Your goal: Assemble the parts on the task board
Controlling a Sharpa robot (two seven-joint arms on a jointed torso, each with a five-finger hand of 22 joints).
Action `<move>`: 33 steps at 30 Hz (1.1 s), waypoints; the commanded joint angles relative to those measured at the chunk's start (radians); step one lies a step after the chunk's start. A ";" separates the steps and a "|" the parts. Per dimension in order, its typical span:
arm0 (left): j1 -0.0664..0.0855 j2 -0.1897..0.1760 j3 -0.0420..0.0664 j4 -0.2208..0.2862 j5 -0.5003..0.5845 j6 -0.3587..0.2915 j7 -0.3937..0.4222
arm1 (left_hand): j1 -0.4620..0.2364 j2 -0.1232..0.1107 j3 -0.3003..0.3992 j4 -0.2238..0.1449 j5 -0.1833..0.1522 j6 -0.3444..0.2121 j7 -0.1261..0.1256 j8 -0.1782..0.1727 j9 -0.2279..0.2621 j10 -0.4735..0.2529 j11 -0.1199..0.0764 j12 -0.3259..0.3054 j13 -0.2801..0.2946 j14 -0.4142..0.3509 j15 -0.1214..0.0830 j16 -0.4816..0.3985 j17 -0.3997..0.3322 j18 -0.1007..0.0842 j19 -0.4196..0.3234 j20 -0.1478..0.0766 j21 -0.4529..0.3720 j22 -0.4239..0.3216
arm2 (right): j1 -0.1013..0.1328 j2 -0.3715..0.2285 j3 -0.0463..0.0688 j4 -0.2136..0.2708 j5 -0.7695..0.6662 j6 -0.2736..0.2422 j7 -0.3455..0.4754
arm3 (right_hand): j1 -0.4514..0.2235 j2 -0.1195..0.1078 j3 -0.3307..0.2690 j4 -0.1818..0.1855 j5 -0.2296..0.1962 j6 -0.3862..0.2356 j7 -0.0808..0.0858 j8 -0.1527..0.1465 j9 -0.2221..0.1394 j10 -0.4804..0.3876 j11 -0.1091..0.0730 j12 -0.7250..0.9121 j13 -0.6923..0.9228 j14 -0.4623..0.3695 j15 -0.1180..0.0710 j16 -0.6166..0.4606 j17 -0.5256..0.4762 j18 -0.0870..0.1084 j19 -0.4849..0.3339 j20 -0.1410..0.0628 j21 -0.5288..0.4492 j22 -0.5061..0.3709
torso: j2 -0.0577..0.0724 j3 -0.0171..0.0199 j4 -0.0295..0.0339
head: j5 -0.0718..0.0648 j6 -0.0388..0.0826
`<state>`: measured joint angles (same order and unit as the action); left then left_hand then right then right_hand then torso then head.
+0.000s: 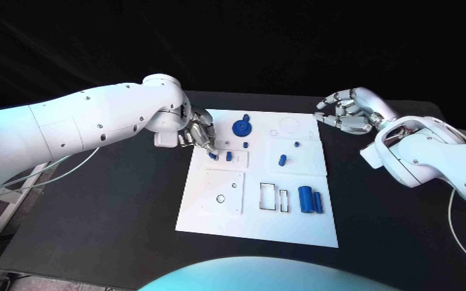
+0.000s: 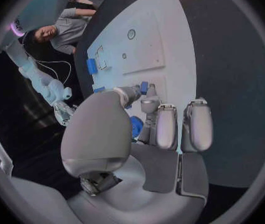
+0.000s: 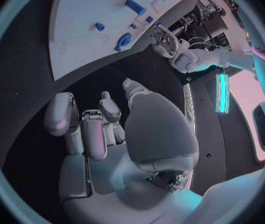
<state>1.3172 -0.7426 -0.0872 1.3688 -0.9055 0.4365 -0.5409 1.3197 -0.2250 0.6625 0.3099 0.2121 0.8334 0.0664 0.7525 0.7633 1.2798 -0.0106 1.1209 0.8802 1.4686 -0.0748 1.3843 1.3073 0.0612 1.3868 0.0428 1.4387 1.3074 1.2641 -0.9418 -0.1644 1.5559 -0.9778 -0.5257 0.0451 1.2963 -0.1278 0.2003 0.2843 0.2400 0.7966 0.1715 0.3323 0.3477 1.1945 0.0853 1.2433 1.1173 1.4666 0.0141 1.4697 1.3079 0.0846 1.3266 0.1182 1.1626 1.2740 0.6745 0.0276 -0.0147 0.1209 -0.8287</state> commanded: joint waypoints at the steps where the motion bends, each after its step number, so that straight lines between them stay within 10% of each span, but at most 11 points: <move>1: -0.002 0.005 0.001 0.004 0.003 -0.049 0.005 | -0.009 0.003 0.198 -0.199 0.005 0.008 0.001 0.006 -0.002 0.007 -0.001 0.005 0.002 0.040 0.004 -0.001 0.041 -0.002 0.008 -0.002 0.006 0.023 | -0.001 0.000 0.000 0.000 -0.007 0.001 0.008 | 0.005 0.002 -0.002 0.001 0.003 -0.007 -0.002 0.006 0.001 -0.003 0.001 0.000 0.000 0.047 -0.004 -0.005 0.017 0.014 -0.001 -0.002 -0.004 -0.001 | 0.000 0.0002 -0.0003 | 0.004 0.003; 33: -0.005 0.087 -0.009 -0.097 -0.063 0.082 -0.011 | -0.011 0.002 0.201 -0.200 0.004 0.007 0.001 0.005 -0.001 0.004 -0.001 -0.001 -0.007 0.039 0.004 -0.001 0.040 -0.002 0.008 -0.003 0.006 0.022 | -0.004 0.003 0.000 0.001 -0.006 0.001 0.008 | 0.005 0.002 -0.002 0.001 0.003 -0.007 -0.002 0.006 0.001 -0.003 0.001 0.000 0.000 0.047 -0.004 -0.005 0.017 0.014 -0.001 -0.002 -0.004 -0.001 | 0.001 0.0005 -0.0015 | 0.007 0.000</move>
<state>1.3124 -0.6581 -0.0963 1.2718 -0.9656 0.4831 -0.5488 1.3167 -0.2279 0.6625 0.3100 0.2131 0.8315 0.0684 0.7548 0.7614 1.2796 -0.0105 1.1209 0.8744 1.4686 -0.0748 1.3843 1.3073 0.0613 1.3901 0.0393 1.4385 1.3073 1.2610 -0.9397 -0.1643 1.5557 -0.9778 -0.5258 0.0455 1.2963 -0.1278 0.2003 0.2842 0.2400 0.7966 0.1715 0.3323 0.3475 1.1945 0.0854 1.2433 1.1173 1.4665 0.0142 1.4697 1.3076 0.0847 1.3266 0.1182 1.1627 1.2740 0.6758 0.0284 -0.0160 0.1266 -0.8284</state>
